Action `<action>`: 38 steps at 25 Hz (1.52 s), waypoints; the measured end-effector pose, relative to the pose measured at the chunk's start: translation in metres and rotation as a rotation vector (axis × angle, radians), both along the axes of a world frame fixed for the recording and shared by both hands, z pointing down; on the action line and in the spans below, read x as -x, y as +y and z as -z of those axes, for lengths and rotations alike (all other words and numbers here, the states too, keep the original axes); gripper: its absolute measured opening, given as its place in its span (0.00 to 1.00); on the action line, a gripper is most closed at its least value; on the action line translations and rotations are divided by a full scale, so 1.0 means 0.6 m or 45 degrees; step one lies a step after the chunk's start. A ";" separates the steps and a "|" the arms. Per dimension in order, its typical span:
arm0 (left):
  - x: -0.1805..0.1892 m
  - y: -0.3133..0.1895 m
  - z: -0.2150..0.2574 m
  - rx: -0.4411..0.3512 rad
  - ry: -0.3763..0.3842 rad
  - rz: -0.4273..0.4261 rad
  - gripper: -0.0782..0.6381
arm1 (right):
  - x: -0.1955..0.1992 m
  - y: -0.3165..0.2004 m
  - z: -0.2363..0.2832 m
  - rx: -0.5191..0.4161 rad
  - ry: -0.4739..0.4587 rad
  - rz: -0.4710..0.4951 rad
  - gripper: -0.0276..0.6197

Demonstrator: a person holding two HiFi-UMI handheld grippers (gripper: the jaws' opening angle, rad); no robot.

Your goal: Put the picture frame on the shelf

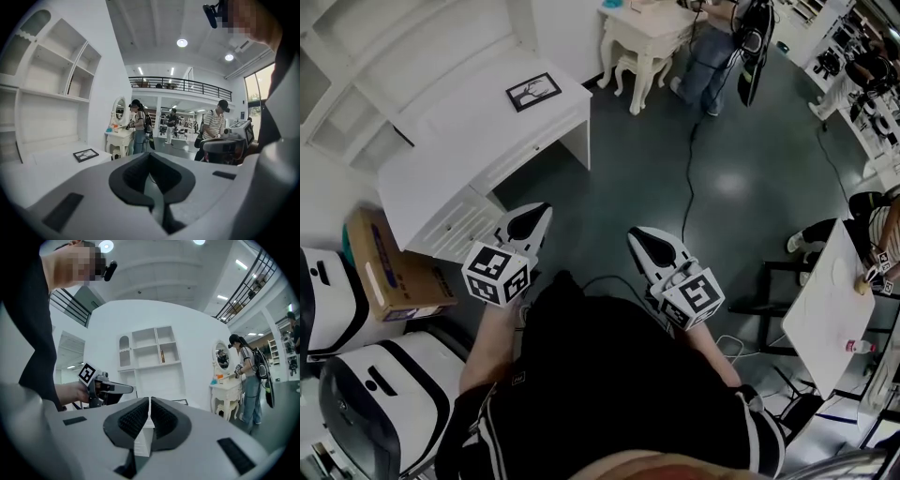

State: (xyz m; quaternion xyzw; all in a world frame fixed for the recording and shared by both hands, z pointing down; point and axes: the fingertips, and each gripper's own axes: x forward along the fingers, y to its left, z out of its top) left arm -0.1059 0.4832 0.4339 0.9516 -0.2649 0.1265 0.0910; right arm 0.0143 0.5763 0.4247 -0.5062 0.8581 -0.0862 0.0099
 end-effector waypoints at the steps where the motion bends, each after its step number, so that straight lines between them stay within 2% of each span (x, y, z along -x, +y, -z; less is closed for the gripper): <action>1: -0.004 -0.010 -0.001 0.001 -0.001 0.001 0.12 | -0.002 -0.006 -0.005 0.001 0.013 0.006 0.08; 6: -0.019 -0.083 -0.010 -0.022 -0.021 -0.025 0.12 | -0.005 -0.075 -0.025 0.024 0.051 0.040 0.08; 9: -0.018 -0.151 -0.014 -0.033 -0.030 -0.043 0.12 | -0.006 -0.141 -0.029 0.030 0.139 0.036 0.08; 12: -0.019 -0.228 -0.021 -0.022 -0.011 -0.053 0.12 | -0.014 -0.224 -0.019 0.018 0.198 0.009 0.08; 17: -0.007 -0.336 -0.021 0.011 0.042 -0.084 0.12 | 0.008 -0.352 0.005 0.027 0.211 -0.011 0.08; 24: 0.044 -0.432 -0.030 0.058 0.086 -0.071 0.12 | 0.069 -0.479 0.014 0.064 0.137 0.021 0.08; 28: 0.067 -0.459 -0.046 0.095 0.122 -0.051 0.12 | 0.096 -0.522 0.002 0.102 0.158 0.055 0.08; 35: 0.084 -0.505 -0.060 0.127 0.139 -0.010 0.12 | 0.120 -0.591 -0.013 0.182 0.051 0.112 0.08; 38: 0.091 -0.526 -0.071 0.148 0.133 0.001 0.12 | 0.130 -0.617 -0.019 0.203 0.062 0.133 0.08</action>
